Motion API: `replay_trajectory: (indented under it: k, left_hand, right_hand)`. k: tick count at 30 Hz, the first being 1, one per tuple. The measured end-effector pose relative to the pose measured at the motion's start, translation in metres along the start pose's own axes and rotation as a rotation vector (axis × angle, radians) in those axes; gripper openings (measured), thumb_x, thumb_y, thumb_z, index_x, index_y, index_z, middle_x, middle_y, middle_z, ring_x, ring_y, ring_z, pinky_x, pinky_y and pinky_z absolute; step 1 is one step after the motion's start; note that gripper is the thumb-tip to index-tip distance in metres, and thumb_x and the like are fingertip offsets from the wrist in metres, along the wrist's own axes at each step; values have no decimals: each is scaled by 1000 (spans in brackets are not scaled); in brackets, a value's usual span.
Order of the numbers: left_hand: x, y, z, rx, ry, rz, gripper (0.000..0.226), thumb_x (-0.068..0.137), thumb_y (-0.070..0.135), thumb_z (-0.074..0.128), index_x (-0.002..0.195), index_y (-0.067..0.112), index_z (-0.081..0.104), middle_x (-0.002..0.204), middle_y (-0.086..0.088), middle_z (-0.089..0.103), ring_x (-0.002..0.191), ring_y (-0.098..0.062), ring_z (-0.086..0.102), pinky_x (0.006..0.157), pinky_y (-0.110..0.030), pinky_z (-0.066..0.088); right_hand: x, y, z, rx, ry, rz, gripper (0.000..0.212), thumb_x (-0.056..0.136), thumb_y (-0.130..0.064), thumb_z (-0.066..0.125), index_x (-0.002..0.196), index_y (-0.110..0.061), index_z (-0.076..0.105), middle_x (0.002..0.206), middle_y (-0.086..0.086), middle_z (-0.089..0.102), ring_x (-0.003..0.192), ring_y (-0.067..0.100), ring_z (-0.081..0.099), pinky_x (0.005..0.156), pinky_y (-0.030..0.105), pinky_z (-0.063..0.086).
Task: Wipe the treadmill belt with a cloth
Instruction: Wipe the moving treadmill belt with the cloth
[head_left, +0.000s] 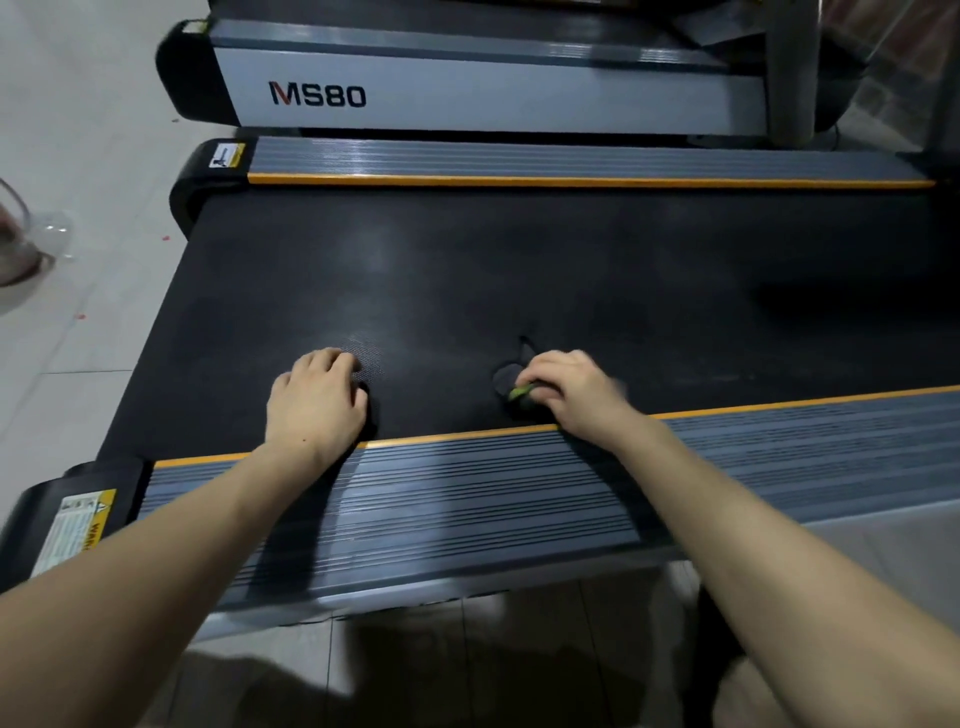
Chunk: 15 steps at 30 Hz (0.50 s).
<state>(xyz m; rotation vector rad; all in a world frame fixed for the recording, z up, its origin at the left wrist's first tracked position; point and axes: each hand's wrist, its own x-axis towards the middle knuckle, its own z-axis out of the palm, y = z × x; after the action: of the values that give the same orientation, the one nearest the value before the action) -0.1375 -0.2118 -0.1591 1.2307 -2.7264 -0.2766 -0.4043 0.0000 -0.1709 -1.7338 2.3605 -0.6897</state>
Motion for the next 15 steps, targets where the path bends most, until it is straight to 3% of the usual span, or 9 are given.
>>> replay_trajectory:
  k: [4, 7, 9, 12, 15]
  left_hand:
    - [-2, -24, 1, -10, 40, -32, 32, 93, 26, 49, 121, 16, 61, 144, -5, 53, 136, -28, 43, 106, -48, 38]
    - [-3, -25, 3, -67, 76, 19, 32, 94, 24, 48, 121, 13, 62, 141, -6, 55, 134, -28, 45, 107, -47, 39]
    - [-2, -24, 3, -77, 96, 99, 34, 94, 23, 50, 124, 13, 62, 139, -6, 57, 132, -26, 48, 109, -45, 39]
    - [-1, -26, 3, -105, 93, 124, 36, 93, 24, 47, 125, 16, 61, 139, -3, 57, 135, -21, 45, 116, -44, 31]
    - [0, -27, 4, -122, 59, 122, 35, 94, 26, 45, 125, 21, 60, 140, 1, 55, 138, -17, 40, 118, -45, 24]
  right_hand:
    - [30, -82, 46, 85, -131, -170, 22, 86, -17, 71, 102, -33, 72, 113, -14, 65, 95, 19, 51, 90, 39, 47]
    - [42, -77, 47, 66, -174, -224, 23, 90, -20, 69, 105, -37, 66, 115, -18, 61, 98, 15, 49, 92, 38, 46]
    - [49, -59, 40, 17, -121, -169, 21, 92, -25, 64, 108, -39, 63, 117, -18, 60, 102, 19, 53, 92, 40, 46]
    - [56, -63, 47, 26, 25, 89, 20, 92, -23, 63, 107, -35, 68, 117, -14, 62, 102, 21, 51, 94, 31, 41]
    - [46, -80, 57, 19, 15, 115, 21, 91, -20, 67, 108, -33, 69, 119, -14, 63, 103, 19, 50, 90, 26, 37]
